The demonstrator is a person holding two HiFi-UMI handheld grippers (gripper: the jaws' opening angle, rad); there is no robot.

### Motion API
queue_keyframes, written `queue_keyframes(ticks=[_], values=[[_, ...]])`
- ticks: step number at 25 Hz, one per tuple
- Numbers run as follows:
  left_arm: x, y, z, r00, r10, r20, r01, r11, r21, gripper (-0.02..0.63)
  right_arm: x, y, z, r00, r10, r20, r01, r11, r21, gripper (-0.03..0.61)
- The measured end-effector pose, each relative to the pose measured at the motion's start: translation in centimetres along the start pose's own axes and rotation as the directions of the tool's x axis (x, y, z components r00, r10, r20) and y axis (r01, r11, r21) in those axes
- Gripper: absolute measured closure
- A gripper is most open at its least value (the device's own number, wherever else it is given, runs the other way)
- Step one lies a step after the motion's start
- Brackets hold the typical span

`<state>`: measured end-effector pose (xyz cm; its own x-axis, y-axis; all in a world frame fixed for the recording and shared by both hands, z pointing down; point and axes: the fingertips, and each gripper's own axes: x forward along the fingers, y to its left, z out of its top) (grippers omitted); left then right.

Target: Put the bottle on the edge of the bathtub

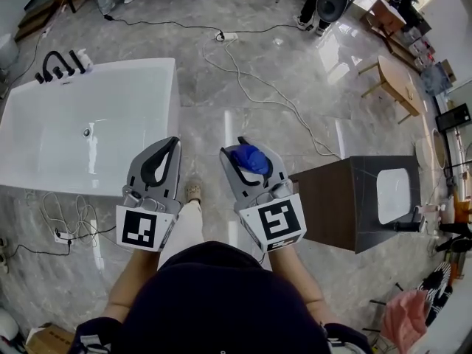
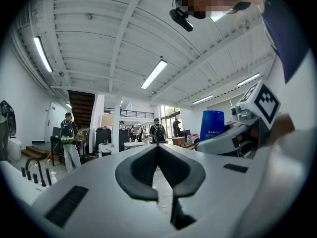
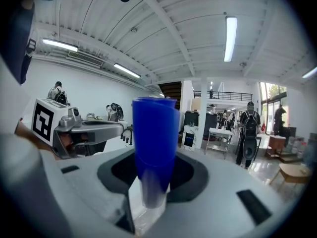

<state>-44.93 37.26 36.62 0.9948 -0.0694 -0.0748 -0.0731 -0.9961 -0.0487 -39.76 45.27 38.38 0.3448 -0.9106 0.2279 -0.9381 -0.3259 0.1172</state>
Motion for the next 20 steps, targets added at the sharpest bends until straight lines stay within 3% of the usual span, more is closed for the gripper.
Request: queue_keyframes(ticks=[10, 20], values=[[11.4, 7.9, -0.6, 0.998, -0.061, -0.009, 0.061, 0.998, -0.013, 0.611, 11.4, -7.0, 2.7, 0.999, -0.046, -0.029, 0.046, 0.999, 0.009, 0.433], [17.9, 11.9, -2.0, 0.995, -0.095, -0.026, 0.094, 0.996, -0.008, 0.611, 17.2, -11.4, 2.7, 0.995, -0.076, -0.058, 0.078, 0.997, 0.025, 0.433]])
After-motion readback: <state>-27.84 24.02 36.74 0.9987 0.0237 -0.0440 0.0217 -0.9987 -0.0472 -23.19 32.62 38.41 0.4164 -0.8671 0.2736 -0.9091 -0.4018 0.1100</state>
